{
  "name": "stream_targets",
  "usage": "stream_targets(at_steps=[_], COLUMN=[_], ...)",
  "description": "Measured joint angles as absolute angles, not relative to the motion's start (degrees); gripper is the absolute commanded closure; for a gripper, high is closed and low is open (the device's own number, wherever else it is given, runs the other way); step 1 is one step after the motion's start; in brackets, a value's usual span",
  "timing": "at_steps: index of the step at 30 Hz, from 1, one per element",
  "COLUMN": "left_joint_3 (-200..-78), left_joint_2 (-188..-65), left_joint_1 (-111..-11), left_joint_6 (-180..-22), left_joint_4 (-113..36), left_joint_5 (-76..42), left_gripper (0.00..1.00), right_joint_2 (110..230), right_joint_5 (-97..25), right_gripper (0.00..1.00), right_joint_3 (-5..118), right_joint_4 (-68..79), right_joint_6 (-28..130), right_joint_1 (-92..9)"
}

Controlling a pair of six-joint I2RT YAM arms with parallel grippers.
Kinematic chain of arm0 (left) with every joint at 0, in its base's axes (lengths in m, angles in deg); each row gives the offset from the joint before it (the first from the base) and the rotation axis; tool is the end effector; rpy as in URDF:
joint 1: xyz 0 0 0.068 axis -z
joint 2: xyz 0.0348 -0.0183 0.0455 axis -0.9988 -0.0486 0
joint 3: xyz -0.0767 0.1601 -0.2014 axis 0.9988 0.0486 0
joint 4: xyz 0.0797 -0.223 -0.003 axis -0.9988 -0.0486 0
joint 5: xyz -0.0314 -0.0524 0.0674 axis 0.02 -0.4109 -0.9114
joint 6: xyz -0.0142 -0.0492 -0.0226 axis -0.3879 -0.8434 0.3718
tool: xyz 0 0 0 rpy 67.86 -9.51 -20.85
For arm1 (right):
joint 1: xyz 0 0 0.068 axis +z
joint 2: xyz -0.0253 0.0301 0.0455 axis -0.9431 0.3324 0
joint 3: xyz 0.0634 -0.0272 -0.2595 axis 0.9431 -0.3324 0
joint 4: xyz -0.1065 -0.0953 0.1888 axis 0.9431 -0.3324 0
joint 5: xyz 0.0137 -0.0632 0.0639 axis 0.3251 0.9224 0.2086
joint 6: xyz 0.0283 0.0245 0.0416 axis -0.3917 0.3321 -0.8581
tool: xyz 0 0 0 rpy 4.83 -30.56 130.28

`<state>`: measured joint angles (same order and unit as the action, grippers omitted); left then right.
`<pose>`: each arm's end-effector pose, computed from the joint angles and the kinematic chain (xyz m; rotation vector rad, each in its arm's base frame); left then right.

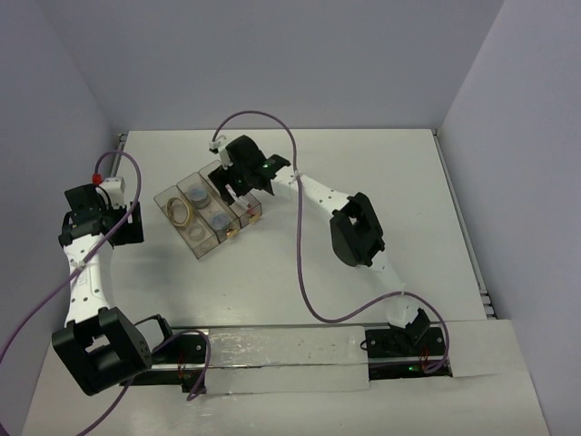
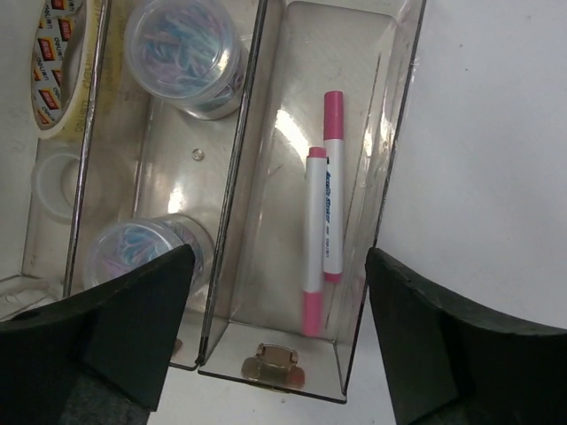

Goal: Sort the stationery into containers
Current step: Place the pen in the storage box, then reset both arms

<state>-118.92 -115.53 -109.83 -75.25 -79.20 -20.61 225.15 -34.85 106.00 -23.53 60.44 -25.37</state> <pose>0.1907 0.0758 0.2703 -0.1487 2.4692 0.1740 0.3623 0.3708 0.2375 -0.9943 2.1050 0.5063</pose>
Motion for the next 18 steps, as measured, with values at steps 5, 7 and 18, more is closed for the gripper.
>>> stream_targets(at_steps=[5, 7, 18], left_joint_3=[-119.1, -119.7, -122.7], left_joint_2=[-115.5, -115.5, -112.5], left_joint_1=[-110.0, -110.3, -112.8], left_joint_6=[-75.1, -75.1, -75.6], left_joint_4=[-79.3, -79.6, -80.0], left_joint_5=[-20.7, -20.7, -19.9], left_gripper=[0.14, 0.14, 0.14], right_joint_2=[222.9, 219.7, 176.6], right_joint_5=[-33.9, -33.9, -39.7], right_gripper=[0.05, 0.04, 0.00], right_joint_3=[106.0, 105.2, 74.8], right_joint_4=[-25.1, -25.9, -25.6], right_joint_6=[60.4, 60.4, 53.0], right_joint_1=[-25.6, -25.7, -43.4])
